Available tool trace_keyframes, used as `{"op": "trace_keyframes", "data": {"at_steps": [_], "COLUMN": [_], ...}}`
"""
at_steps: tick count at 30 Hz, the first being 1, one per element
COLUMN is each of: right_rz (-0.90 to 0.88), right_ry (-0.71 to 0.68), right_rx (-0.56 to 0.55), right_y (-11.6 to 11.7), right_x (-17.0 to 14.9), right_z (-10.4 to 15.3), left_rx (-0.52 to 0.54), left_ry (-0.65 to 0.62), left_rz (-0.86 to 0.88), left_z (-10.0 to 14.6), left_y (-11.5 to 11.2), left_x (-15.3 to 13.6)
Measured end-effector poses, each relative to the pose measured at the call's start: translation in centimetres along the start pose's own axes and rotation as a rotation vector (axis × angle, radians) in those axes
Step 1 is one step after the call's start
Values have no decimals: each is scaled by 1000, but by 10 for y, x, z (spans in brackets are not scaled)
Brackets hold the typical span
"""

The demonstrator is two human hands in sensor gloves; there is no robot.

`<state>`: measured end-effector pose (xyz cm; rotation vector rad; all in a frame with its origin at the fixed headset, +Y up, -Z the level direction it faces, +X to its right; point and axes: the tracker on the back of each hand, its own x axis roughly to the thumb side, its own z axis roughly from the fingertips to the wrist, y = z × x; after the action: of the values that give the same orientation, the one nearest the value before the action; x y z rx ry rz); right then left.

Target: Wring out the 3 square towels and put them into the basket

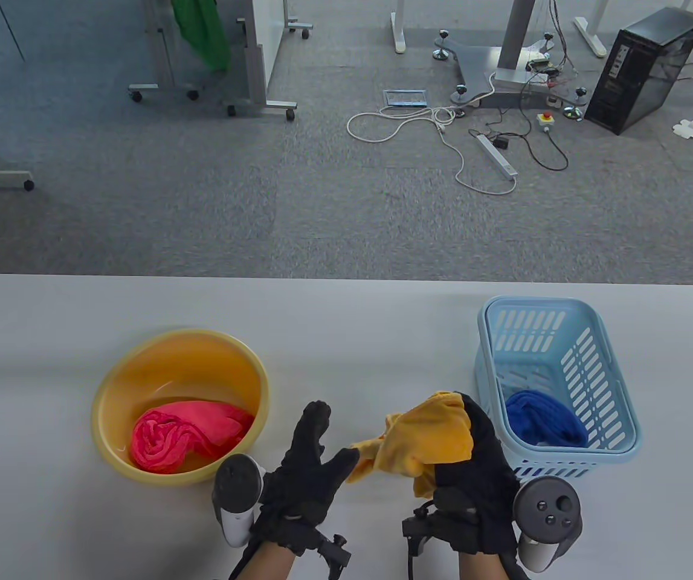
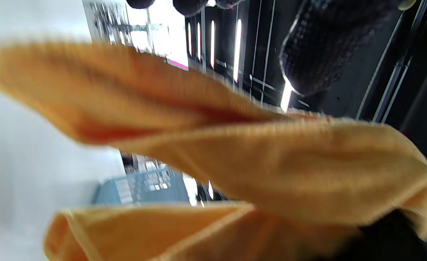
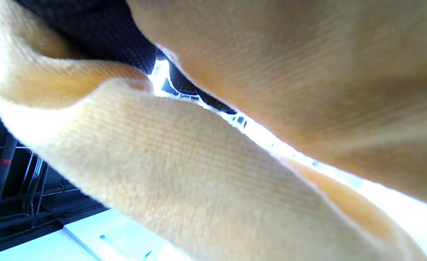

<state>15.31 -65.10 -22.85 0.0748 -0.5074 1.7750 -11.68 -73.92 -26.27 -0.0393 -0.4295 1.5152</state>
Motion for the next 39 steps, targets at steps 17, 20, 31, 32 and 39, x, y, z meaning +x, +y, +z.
{"op": "trace_keyframes", "data": {"at_steps": [17, 20, 31, 32, 39], "right_rz": [-196, -230, -233, -223, -148], "right_ry": [4, 20, 49, 48, 50], "right_rx": [386, 422, 421, 423, 410], "right_y": [53, 58, 58, 58, 59], "right_x": [12, 12, 10, 10, 13], "right_z": [-10, -12, -16, -16, -18], "left_rx": [-407, -476, -426, -437, -356], "left_ry": [73, 78, 76, 84, 120], "left_rz": [103, 145, 40, 24, -103], "left_z": [-5, -7, -8, -9, -8], "left_y": [-20, -24, -23, -23, -16], "left_x": [-14, -14, -16, -15, -12]}}
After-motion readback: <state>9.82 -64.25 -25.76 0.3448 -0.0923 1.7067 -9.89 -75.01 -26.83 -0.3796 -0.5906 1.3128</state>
